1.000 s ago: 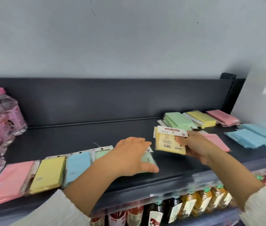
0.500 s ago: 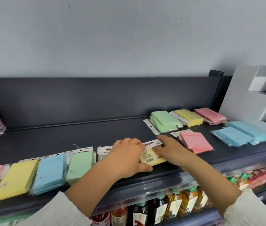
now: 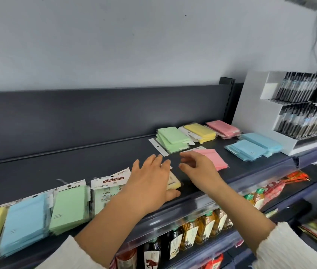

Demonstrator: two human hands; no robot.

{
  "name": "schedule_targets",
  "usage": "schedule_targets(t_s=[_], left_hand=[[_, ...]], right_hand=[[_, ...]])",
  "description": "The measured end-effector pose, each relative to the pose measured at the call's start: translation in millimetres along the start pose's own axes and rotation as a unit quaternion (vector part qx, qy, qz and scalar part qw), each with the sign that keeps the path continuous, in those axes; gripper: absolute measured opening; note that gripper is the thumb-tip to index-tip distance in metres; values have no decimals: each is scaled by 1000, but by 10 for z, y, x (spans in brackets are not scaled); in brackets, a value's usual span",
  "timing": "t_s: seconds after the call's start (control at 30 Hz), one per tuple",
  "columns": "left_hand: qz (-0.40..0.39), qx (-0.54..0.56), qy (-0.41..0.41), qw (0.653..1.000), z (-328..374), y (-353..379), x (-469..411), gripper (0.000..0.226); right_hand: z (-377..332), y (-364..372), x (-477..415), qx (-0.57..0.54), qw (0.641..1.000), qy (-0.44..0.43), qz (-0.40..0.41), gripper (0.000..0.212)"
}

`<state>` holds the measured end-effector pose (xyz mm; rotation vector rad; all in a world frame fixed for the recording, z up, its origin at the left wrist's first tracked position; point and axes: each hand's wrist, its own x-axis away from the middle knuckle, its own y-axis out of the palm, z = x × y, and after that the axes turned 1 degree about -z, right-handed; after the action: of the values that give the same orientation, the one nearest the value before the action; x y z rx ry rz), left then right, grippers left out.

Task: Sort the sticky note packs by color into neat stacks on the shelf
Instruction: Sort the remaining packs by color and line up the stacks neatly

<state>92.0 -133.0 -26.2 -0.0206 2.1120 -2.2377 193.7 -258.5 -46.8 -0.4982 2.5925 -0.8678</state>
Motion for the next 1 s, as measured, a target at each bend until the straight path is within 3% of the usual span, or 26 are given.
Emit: schedule_targets(t_s=[0.17, 0.27, 0.37, 0.57, 0.73, 0.9, 1.0], left_hand=[[46, 31, 74, 996, 158, 75, -34, 56], [47, 28, 100, 993, 198, 92, -53, 43], [51, 24, 91, 994, 194, 88, -93, 38], [51, 64, 65, 995, 253, 115, -203, 34], [4, 127, 20, 992, 485, 119, -502, 29], [-32, 101, -71, 992, 776, 140, -848, 30], [-17, 138, -171, 975, 965, 169, -1019, 43]], right_hand=[[210, -179, -20, 185, 972, -5, 143, 41], [346, -273, -100, 274, 956, 59, 89, 67], [397, -303, -171, 233, 964, 126, 25, 88], [445, -391, -208, 196, 971, 138, 22, 95], [576, -630, -340, 153, 979, 117, -69, 98], [730, -924, -541, -40, 984, 117, -131, 73], [826, -1003, -651, -69, 977, 112, -166, 63]])
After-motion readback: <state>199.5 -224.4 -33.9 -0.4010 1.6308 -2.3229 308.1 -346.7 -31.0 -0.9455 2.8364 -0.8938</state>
